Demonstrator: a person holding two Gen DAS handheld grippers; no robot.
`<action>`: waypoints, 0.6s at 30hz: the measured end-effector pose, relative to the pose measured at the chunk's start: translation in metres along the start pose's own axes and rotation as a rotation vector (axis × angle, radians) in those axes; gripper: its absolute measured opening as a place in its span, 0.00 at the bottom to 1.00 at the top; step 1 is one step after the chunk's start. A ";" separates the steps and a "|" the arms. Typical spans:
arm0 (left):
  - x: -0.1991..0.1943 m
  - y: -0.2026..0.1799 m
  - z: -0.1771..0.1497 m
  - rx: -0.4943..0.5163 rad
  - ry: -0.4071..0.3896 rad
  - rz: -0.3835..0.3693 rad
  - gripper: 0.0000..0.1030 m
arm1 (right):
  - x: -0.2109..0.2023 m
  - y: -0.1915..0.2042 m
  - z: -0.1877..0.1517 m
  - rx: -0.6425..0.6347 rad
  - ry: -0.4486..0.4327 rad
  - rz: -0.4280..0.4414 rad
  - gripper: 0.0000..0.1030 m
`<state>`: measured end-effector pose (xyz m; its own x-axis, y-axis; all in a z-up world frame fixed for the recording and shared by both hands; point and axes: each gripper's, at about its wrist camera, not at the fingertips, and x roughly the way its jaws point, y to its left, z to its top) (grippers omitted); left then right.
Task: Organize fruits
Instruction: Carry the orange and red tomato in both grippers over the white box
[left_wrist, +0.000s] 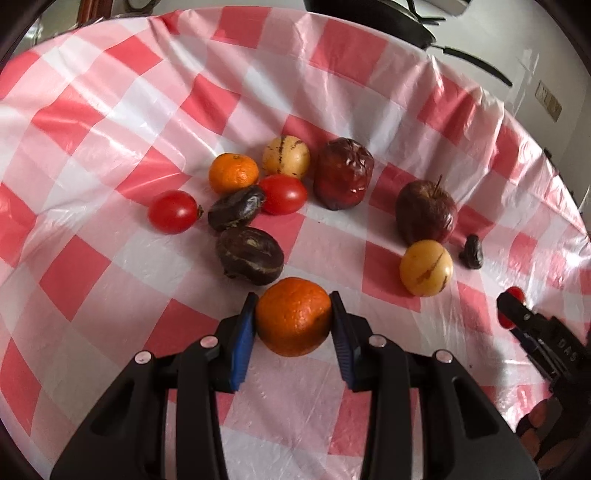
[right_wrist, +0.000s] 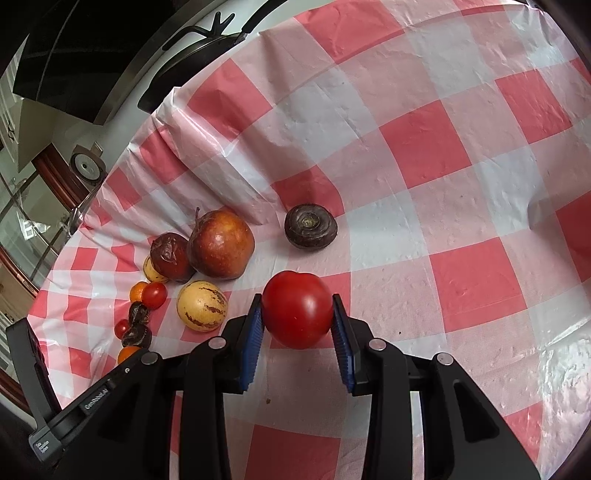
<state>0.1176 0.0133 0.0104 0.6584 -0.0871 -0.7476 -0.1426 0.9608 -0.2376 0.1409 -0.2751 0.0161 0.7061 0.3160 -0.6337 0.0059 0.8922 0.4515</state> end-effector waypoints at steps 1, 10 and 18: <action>-0.003 0.004 -0.001 -0.014 0.001 0.000 0.37 | 0.000 0.000 0.000 0.005 -0.001 -0.004 0.35; -0.058 0.061 -0.034 -0.144 -0.013 -0.047 0.37 | -0.019 -0.017 -0.014 0.150 0.025 0.076 0.35; -0.117 0.099 -0.071 -0.161 -0.092 -0.058 0.37 | -0.074 0.023 -0.086 0.114 0.037 0.123 0.35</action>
<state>-0.0257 0.1003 0.0302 0.7329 -0.1095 -0.6714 -0.2137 0.8999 -0.3801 0.0282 -0.2498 0.0191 0.6801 0.4341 -0.5908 0.0024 0.8045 0.5939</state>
